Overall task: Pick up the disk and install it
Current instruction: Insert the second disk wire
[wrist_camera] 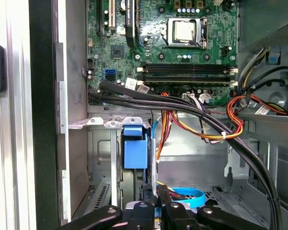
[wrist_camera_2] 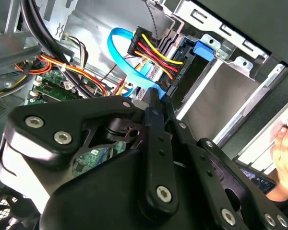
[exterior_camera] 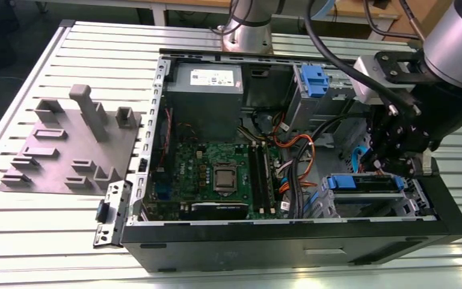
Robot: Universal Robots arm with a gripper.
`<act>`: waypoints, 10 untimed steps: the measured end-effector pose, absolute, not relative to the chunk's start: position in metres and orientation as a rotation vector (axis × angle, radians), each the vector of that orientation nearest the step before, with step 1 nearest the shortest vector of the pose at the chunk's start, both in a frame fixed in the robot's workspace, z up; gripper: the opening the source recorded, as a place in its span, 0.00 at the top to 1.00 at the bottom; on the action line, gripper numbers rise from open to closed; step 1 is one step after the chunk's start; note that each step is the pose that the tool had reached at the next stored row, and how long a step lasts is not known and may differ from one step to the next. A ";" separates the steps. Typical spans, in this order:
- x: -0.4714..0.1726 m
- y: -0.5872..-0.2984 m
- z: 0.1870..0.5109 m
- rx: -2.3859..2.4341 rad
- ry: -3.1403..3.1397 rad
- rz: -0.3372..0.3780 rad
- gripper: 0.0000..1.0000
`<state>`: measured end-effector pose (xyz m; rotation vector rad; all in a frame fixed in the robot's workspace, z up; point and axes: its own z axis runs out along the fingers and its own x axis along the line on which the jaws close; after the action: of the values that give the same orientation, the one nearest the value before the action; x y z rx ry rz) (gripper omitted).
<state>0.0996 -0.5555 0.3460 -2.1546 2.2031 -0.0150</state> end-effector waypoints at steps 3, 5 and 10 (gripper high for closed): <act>0.099 -0.558 0.345 -2.152 2.200 -0.015 0.84; 0.098 -0.560 0.344 -2.149 2.198 -0.013 0.84; 0.096 -0.561 0.342 -2.139 2.188 -0.004 0.84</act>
<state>0.0961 -0.5615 0.3417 -2.1386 2.1876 -0.0043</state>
